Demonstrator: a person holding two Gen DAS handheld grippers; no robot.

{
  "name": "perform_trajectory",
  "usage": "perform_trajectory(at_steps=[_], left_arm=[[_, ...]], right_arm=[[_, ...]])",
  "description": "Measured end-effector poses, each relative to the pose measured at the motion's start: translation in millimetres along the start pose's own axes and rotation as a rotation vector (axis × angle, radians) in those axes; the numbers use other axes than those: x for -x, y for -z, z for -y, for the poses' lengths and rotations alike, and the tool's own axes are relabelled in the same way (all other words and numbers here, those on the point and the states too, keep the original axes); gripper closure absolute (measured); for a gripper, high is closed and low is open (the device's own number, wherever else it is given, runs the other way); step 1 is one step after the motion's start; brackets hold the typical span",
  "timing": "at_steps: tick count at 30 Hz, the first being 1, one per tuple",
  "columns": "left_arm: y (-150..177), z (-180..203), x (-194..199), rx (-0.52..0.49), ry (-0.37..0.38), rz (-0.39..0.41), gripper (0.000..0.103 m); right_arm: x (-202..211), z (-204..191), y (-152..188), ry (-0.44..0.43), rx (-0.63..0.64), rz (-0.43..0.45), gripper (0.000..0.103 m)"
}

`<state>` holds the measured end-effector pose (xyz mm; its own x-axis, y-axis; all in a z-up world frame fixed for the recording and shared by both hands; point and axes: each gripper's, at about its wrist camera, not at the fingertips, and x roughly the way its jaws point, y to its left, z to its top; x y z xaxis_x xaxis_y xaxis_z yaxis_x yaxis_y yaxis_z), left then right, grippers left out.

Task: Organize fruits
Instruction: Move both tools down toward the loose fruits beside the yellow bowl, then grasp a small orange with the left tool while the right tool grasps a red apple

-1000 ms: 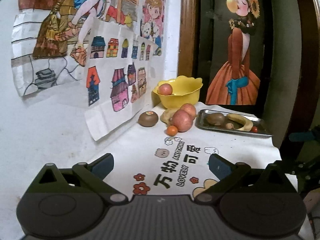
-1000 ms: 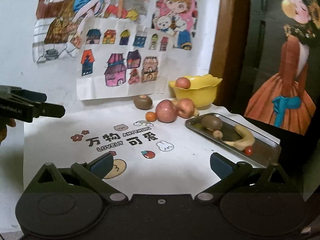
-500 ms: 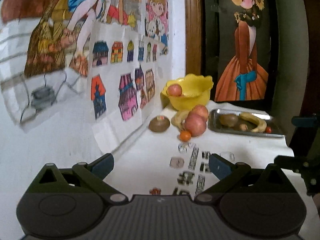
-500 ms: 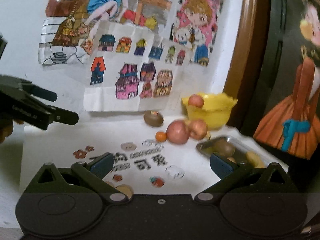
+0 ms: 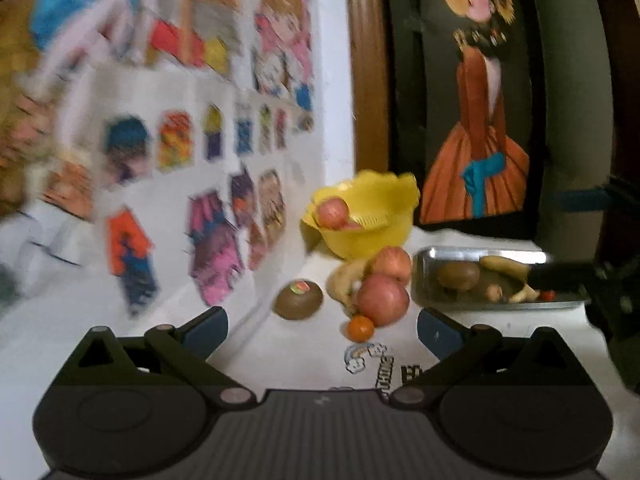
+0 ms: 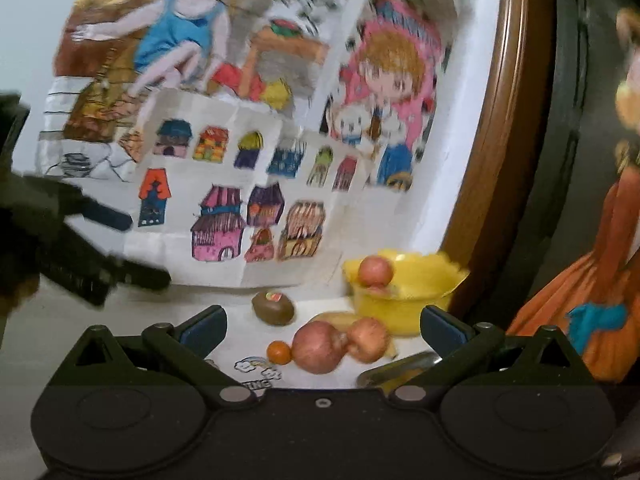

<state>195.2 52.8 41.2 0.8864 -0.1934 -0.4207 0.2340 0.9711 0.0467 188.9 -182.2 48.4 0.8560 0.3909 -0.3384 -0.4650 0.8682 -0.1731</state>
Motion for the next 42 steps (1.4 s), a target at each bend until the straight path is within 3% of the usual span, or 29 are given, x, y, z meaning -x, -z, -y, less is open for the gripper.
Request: perform_trajectory(at_steps=[11,21,32,42], left_arm=[[17,4,-89,-0.074,0.119,-0.099,0.0],[28,2,-153,-0.051,0.187,-0.152,0.0],[26,3,-178,-0.034,0.228,-0.183,0.001],[24,4,-185,-0.043,0.255,-0.202,0.017]], right_arm=[[-121,46,24,-0.113,-0.208,-0.175,0.001],[-199,70,31,-0.126,-0.387,-0.289,0.001],[-234,66,39,-0.168,-0.449,-0.362,0.007],[-242,63,43,-0.21,-0.48,-0.373,0.014]])
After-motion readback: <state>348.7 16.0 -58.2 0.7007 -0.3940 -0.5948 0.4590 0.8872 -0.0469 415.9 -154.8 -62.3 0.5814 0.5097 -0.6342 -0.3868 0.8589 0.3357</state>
